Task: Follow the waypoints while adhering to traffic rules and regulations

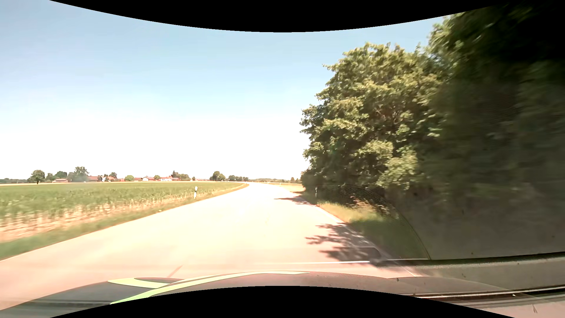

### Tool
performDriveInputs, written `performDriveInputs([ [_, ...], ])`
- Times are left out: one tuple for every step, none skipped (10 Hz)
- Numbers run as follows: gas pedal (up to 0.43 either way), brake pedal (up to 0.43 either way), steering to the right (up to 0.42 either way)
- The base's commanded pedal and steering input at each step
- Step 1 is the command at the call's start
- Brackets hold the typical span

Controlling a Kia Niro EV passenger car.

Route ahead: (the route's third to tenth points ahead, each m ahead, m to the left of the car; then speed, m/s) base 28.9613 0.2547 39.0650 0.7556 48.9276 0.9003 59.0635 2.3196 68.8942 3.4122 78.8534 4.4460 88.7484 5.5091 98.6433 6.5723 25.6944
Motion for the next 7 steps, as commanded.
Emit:
performDriveInputs([
  [0.150, 0.000, -0.010],
  [0.150, 0.000, -0.010],
  [0.150, 0.000, -0.011],
  [0.150, 0.000, -0.011],
  [0.150, 0.000, -0.010],
  [0.150, 0.000, -0.011],
  [0.150, 0.000, -0.010],
])
